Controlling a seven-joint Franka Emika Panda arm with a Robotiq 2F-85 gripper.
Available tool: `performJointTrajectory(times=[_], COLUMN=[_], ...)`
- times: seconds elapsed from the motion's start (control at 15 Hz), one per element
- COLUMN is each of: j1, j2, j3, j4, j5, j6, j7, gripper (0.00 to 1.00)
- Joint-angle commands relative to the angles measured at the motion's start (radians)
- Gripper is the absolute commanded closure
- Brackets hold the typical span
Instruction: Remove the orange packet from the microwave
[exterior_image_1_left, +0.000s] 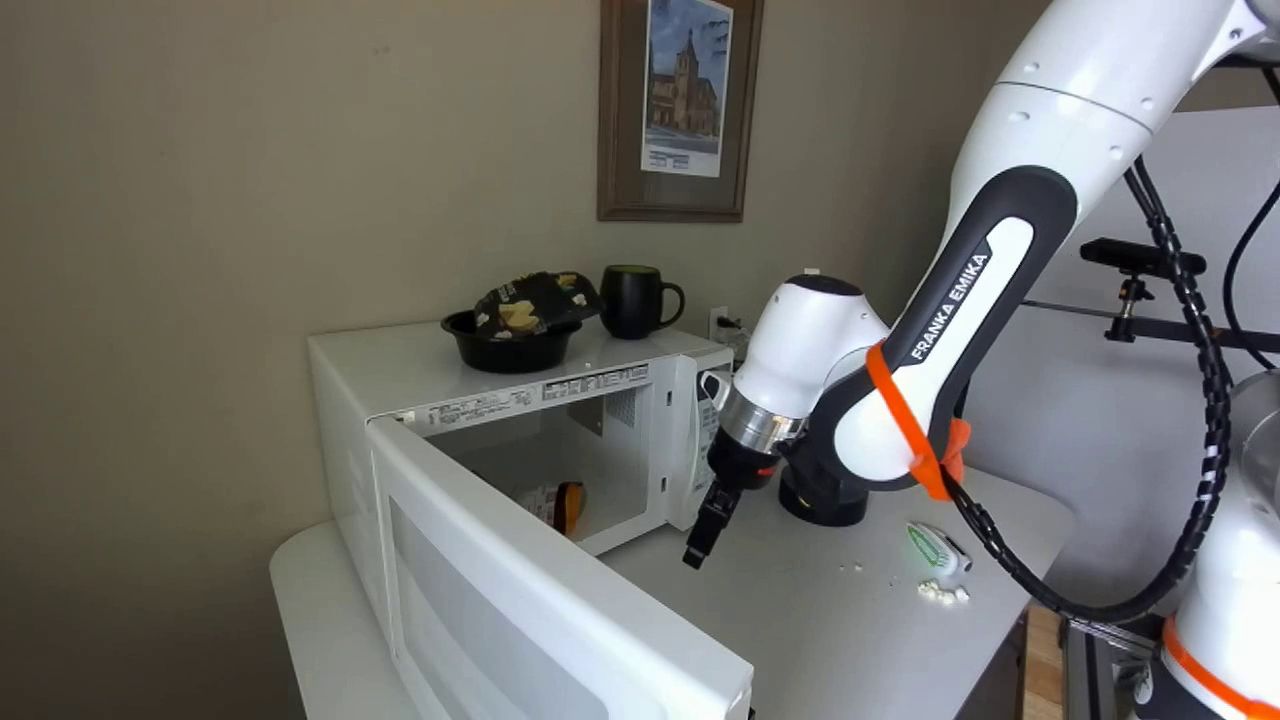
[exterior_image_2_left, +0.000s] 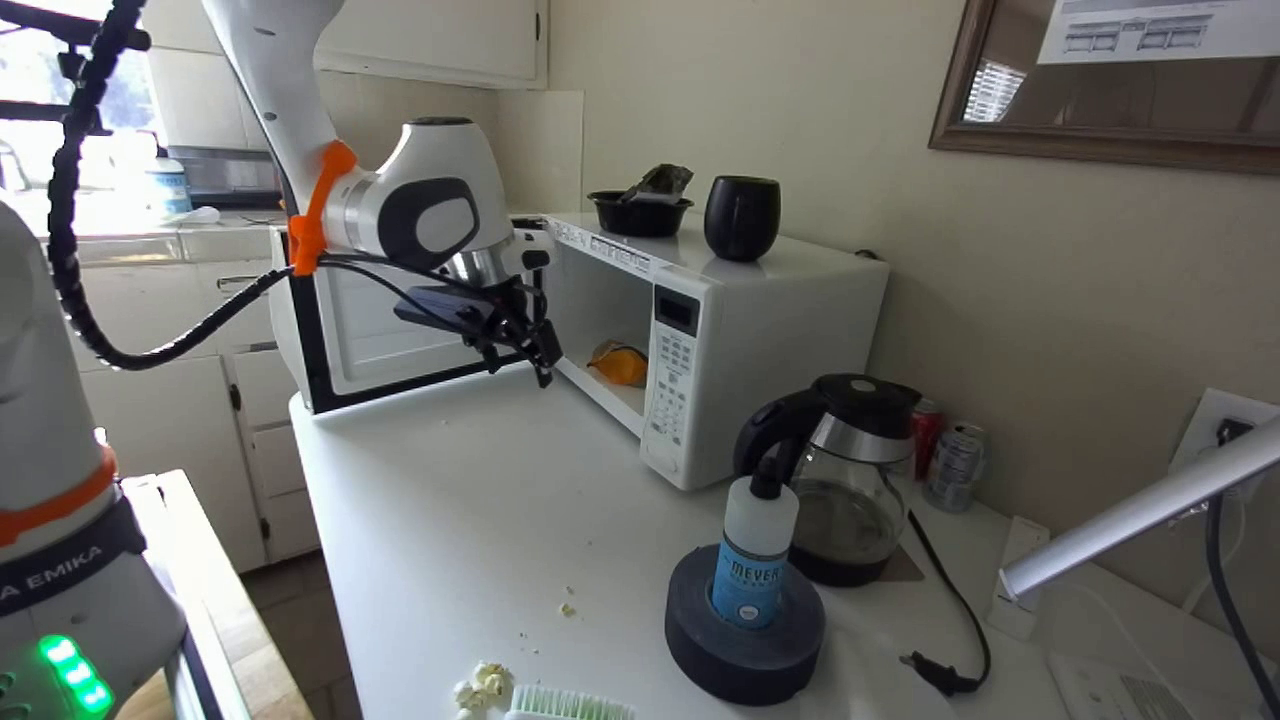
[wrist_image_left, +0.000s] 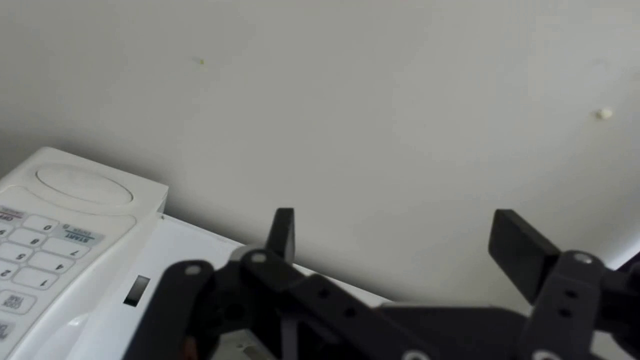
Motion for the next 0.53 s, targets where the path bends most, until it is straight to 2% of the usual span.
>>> performJointTrajectory(times=[0.0, 0.13, 0.27, 0.4, 0.47], j1=[0.000, 0.015, 0.029, 0.037, -0.009], j2=[0.008, 0.040, 0.107, 0.158, 0.186], j3=[0.000, 0.012, 0.044, 0.058, 0.095], j4=[0.002, 0.008, 0.031, 0.056, 0.070], j5=[-0.002, 0.080, 0.175, 0.163, 0.123], j6=[0.001, 0.079, 0.207, 0.321, 0.375], j7=[0.000, -0.014, -0.010, 0.074, 0.123], gripper=[0.00, 0.00, 0.00, 0.00, 0.00])
